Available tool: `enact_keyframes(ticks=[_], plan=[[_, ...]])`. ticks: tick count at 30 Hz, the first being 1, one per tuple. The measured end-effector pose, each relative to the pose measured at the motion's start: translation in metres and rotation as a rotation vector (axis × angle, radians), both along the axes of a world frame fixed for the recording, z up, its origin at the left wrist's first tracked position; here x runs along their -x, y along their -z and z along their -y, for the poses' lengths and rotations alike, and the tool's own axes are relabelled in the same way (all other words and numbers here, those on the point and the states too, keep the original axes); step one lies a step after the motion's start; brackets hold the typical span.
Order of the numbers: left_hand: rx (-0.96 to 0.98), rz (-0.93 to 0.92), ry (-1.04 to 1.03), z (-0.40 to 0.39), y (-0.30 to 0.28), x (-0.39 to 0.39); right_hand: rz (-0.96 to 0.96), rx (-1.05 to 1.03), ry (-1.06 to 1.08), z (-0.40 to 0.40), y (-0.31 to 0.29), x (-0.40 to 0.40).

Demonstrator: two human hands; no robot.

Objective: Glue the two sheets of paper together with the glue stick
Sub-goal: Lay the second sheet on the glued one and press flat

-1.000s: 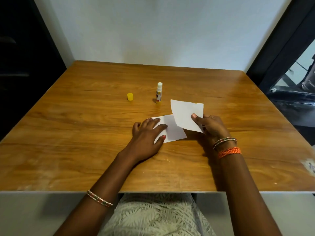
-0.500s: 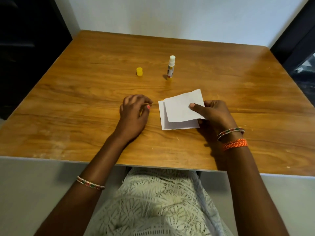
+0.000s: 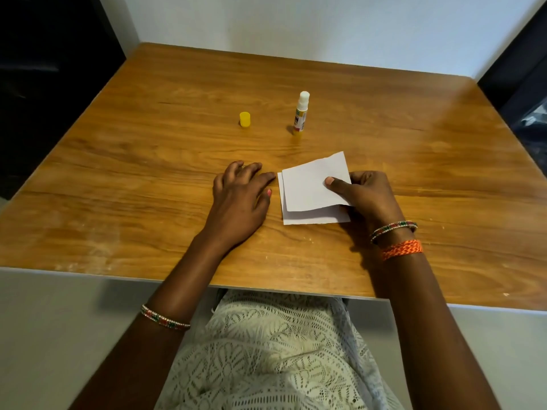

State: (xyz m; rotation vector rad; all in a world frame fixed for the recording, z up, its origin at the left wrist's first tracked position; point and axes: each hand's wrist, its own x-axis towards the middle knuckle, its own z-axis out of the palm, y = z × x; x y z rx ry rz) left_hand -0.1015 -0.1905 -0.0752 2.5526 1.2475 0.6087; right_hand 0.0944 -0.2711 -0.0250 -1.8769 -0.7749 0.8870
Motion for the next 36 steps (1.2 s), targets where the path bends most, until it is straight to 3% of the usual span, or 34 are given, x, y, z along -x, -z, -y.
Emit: enact_keyframes(ticks=[23,36], plan=[[-0.022,-0.123,-0.001,0.0023,-0.0032,-0.0011,0.021,0.032,-0.046,-0.0071,-0.0025,-0.0018],[0.005,-0.093,-0.036,0.0048,-0.0038,-0.0032,0.047,0.004,-0.027,-0.0069,0.0039,0.0003]])
